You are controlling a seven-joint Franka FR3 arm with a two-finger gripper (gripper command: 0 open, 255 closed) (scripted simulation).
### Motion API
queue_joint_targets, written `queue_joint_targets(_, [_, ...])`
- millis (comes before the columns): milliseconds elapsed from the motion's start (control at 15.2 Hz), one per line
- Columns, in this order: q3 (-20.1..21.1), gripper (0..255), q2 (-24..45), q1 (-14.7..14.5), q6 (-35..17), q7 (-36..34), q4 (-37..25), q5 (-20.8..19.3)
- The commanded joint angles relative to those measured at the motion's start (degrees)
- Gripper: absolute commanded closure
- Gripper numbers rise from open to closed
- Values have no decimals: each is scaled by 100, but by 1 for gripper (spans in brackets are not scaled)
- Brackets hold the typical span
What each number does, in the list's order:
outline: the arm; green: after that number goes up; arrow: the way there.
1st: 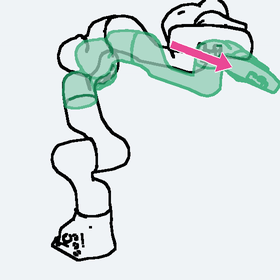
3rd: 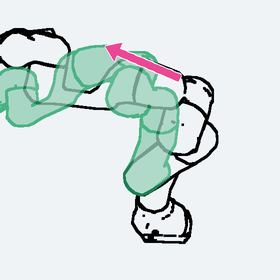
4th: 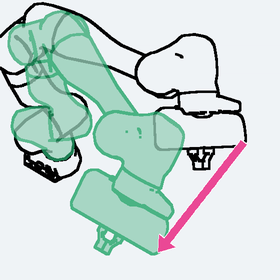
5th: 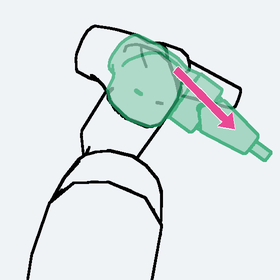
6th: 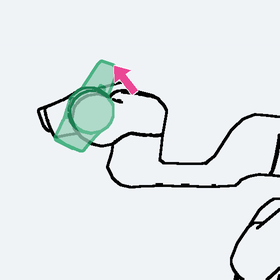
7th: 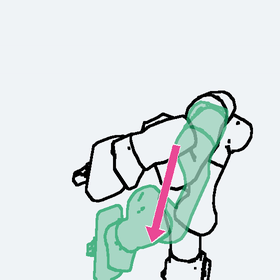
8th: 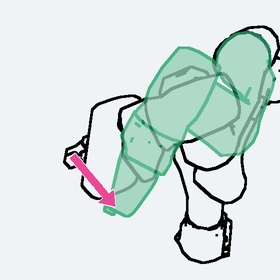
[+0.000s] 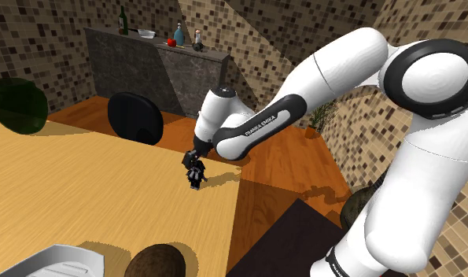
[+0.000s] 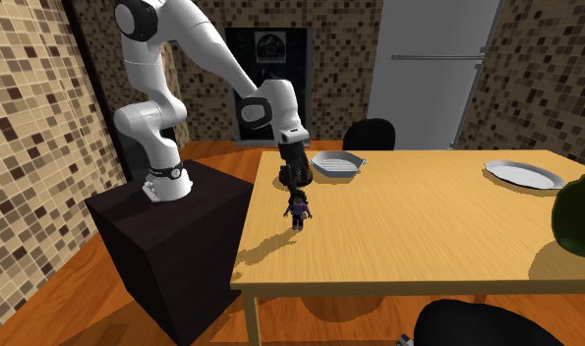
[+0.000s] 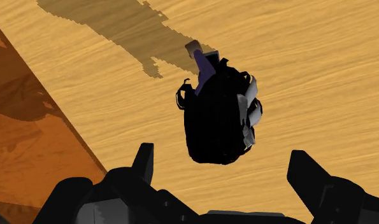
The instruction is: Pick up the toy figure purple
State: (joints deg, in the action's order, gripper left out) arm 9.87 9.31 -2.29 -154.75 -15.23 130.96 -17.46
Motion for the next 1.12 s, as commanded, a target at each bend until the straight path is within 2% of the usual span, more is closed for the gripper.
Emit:
queue_joint_targets(0, [-39, 0, 120, -23, -139, -102, 22, -120])
queue_joint_targets(264, [-103, 0, 282, -61, -307, -233, 36, -271])
queue_joint_targets(330, [-101, 255, 282, -68, -302, -243, 33, -274])
queue_joint_targets(924, [-103, 255, 283, -61, -307, -234, 36, -272])
queue_joint_targets(1056, [-50, 255, 156, -29, -177, -132, 26, -154])
